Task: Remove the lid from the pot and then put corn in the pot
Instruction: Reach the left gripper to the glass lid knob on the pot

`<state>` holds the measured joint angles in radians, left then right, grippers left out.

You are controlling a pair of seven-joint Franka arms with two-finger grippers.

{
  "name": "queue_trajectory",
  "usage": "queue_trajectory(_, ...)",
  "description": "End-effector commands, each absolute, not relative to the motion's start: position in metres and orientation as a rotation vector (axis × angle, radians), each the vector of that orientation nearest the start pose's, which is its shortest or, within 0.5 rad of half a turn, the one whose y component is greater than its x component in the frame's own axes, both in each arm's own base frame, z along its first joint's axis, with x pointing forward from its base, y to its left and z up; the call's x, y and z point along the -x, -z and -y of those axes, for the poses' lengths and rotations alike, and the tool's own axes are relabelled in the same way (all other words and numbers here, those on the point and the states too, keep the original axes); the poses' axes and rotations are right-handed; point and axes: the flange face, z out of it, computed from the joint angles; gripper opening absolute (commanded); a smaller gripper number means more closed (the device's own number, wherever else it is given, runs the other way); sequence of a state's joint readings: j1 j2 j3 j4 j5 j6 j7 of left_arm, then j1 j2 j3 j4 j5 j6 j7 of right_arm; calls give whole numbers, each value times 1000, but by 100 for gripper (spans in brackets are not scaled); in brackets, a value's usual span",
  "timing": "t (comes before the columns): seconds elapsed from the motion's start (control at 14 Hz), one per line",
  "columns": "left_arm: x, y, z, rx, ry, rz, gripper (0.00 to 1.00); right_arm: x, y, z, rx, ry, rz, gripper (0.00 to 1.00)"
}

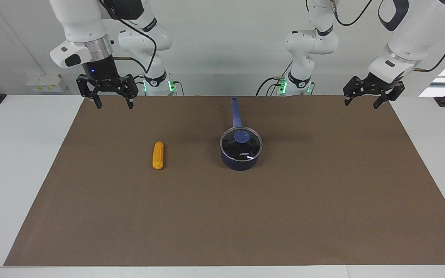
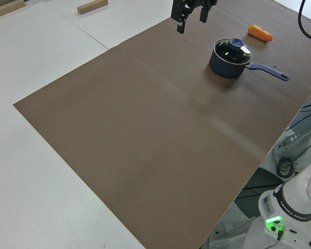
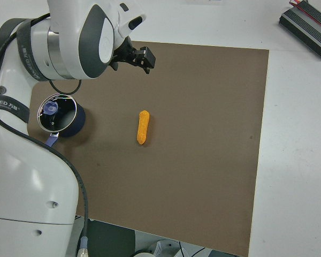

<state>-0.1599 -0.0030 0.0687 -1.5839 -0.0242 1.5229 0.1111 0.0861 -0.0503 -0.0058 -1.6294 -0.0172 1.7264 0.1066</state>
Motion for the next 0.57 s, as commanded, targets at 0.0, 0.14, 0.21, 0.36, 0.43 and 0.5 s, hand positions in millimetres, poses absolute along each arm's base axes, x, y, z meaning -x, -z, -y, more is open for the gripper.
queue_trajectory(0.0, -547, -600, 70, 3129, -73, -351, 100, -553, -640, -40, 3120, 210, -10, 100)
queue_trajectory(0.14, -547, -586, 89, 3129, -51, -346, 100, -553, -640, -40, 3118, 207, -13, 100)
queue_trajectory(0.21, -546, -580, 103, 3129, -42, -339, 100, -552, -640, -40, 3118, 207, -10, 100)
queue_trajectory(0.36, -547, -568, 122, 3131, -30, -314, 100, -553, -640, -39, 3120, 207, -12, 100)
queue_trajectory(0.43, -546, -561, 132, 3132, -18, -307, 100, -553, -640, -40, 3119, 207, -10, 100)
queue_trajectory(0.5, -546, -555, 144, 3134, -7, -299, 100, -552, -641, -37, 3119, 210, -15, 100)
